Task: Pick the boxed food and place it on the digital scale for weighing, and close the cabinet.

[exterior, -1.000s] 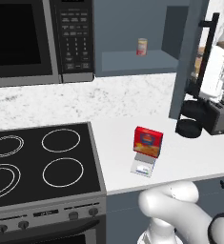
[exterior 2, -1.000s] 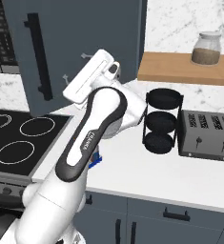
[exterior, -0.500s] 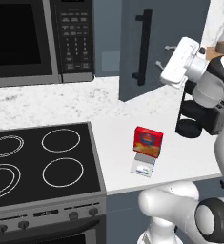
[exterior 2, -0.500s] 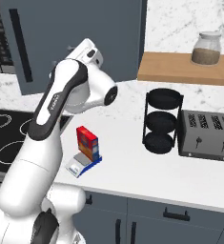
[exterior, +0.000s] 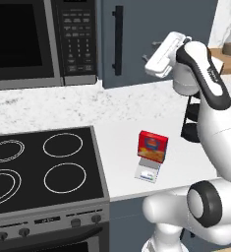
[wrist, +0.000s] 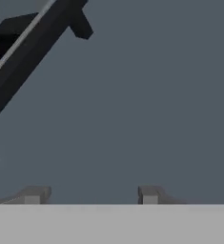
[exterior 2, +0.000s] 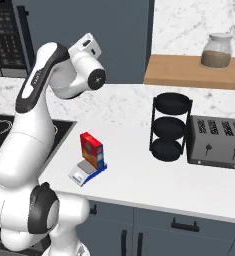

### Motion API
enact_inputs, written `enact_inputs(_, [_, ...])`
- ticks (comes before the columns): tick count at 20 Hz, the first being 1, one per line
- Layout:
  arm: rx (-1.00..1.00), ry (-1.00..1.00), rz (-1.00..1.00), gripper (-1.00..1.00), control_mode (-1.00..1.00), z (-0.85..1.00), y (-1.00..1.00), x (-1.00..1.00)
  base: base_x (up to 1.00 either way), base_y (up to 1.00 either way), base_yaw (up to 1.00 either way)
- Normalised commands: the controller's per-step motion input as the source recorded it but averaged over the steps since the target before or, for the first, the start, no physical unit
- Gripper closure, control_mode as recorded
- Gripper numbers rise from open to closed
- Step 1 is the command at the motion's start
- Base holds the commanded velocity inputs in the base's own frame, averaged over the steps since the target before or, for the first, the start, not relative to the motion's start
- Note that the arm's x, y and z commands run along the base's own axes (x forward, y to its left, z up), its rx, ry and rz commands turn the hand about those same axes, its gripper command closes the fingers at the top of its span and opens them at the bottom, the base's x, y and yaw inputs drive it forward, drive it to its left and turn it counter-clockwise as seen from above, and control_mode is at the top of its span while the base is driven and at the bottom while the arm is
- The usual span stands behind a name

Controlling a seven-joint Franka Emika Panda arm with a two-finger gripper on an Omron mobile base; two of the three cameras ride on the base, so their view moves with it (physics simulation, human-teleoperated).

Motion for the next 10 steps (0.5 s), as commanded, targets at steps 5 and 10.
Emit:
enact_inputs(5, [0.00, 0.01, -0.01, -1.00, -1.00, -0.19, 0.00, 0.74, 0.00, 0.00, 0.00])
enact_inputs(10, [0.00, -0.04, 0.00, -1.00, -1.00, -0.37, -0.02, 0.71, 0.00, 0.00, 0.00])
